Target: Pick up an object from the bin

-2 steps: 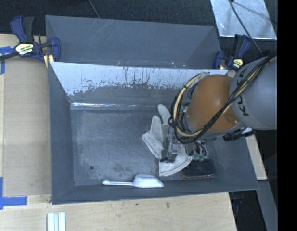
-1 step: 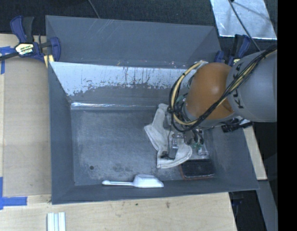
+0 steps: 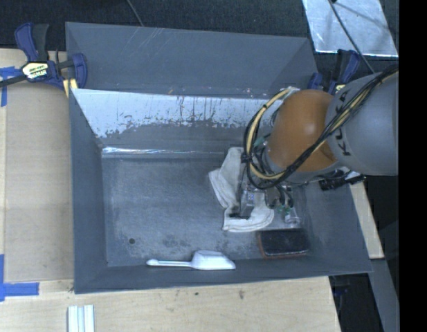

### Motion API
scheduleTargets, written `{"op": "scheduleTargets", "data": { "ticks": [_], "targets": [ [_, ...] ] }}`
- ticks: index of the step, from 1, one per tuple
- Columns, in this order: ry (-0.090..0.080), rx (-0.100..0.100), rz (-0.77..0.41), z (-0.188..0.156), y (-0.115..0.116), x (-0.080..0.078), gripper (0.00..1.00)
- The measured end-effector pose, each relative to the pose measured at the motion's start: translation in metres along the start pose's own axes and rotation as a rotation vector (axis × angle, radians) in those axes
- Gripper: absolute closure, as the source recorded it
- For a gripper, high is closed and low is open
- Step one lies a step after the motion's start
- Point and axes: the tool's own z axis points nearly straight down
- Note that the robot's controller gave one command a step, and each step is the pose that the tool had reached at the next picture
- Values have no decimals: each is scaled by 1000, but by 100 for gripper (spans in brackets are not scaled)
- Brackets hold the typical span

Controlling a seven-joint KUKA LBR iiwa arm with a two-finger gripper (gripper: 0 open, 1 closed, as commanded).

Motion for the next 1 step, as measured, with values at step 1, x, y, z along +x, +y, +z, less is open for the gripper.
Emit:
{"op": "scheduleTargets", "data": {
  "ticks": [1],
  "targets": [
    [0, 0, 0, 0, 0, 0, 100]
  ]
}}
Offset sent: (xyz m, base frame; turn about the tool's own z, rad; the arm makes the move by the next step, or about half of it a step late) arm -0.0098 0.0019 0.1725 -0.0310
